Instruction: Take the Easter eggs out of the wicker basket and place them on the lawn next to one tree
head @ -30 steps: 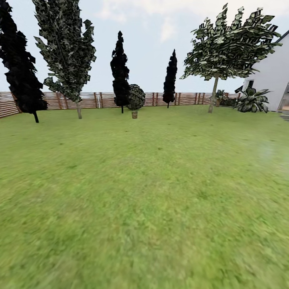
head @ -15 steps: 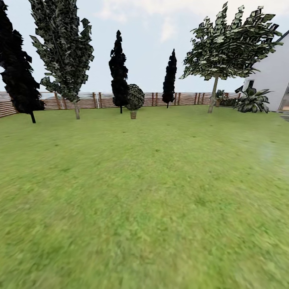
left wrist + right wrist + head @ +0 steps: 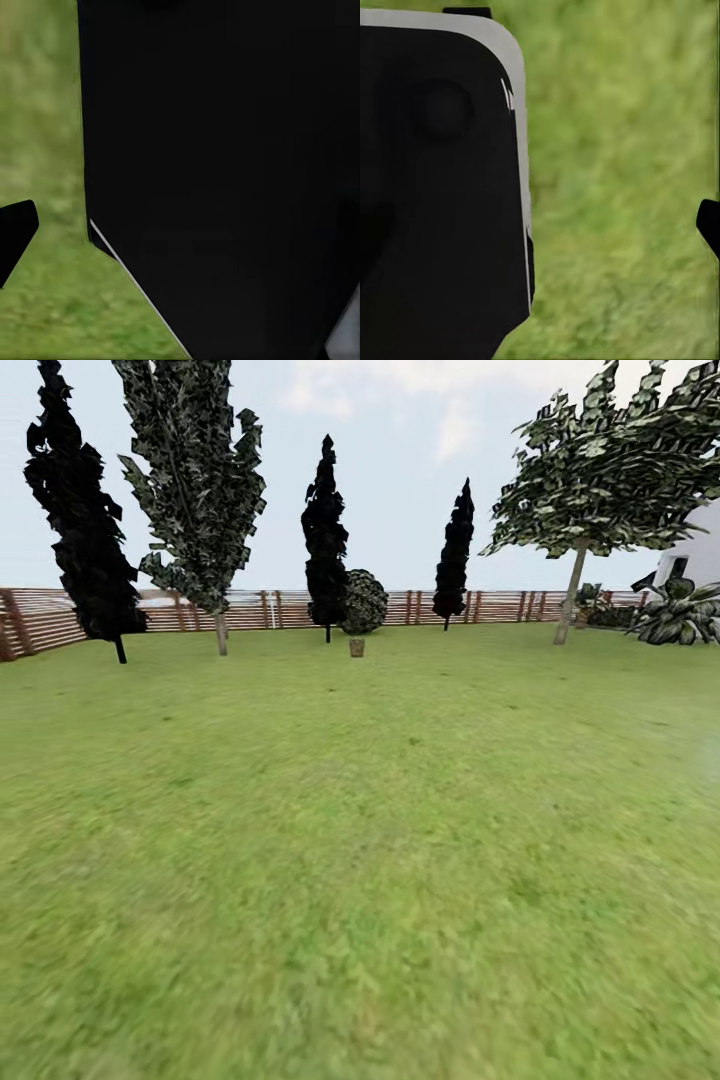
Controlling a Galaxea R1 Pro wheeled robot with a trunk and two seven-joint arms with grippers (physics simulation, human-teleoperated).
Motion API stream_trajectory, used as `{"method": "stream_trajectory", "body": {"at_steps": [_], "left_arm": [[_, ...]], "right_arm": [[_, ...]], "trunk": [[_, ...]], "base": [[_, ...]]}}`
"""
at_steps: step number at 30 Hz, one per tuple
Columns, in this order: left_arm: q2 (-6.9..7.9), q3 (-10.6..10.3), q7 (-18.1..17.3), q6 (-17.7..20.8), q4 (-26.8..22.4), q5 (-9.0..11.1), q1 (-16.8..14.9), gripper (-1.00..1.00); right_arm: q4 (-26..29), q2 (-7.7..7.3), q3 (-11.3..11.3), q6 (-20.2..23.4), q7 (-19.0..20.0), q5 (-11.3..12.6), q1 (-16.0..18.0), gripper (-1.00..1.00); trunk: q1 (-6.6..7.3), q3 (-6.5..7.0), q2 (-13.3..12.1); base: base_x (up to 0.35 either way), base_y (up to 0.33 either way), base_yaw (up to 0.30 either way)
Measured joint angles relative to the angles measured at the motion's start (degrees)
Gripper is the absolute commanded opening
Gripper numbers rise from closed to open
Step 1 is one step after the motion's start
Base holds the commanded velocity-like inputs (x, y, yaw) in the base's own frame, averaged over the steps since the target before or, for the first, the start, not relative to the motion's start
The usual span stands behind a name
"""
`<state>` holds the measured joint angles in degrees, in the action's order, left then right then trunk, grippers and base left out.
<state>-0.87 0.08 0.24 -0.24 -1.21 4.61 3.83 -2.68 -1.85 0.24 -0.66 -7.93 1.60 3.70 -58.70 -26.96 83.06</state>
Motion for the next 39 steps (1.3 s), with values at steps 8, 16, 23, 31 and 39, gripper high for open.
{"method": "stream_trajectory", "body": {"at_steps": [8, 16, 23, 31, 39], "left_arm": [[0.0, 0.0, 0.0, 0.0, 0.0, 0.0, 0.0, 1.0], [0.0, -0.1, 0.0, 0.1, 0.0, -0.1, 0.0, 1.0], [0.0, -0.1, 0.0, 0.1, 0.0, -0.2, 0.0, 1.0], [0.0, -0.1, 0.0, 0.1, 0.0, -0.2, 0.0, 1.0], [0.0, -0.2, 0.0, 0.1, 0.0, -0.2, 0.0, 1.0]], "right_arm": [[0.0, 0.0, 0.0, -0.1, 0.1, 0.0, 0.0, 1.0], [0.0, 0.07, 0.0, -0.1, 0.1, 0.0, 0.0, 1.0], [0.0, 0.09, 0.0, -0.1, 0.1, 0.0, 0.0, 1.0], [0.0, 0.13, 0.0, -0.1, 0.1, 0.0, 0.0, 1.0], [0.0, 0.25, 0.0, -0.1, 0.1, 0.0, 0.0, 1.0]], "trunk": [[0.0, 0.0, 0.0], [0.0, 0.0, 0.0], [0.0, 0.0, 0.0], [0.0, 0.0, 0.0], [0.0, 0.0, 0.0]], "base": [[0.313, -0.167, 0.058], [0.313, -0.141, 0.001], [0.313, -0.156, 0.0], [0.313, -0.168, 0.0], [0.313, -0.171, 0.147]]}}
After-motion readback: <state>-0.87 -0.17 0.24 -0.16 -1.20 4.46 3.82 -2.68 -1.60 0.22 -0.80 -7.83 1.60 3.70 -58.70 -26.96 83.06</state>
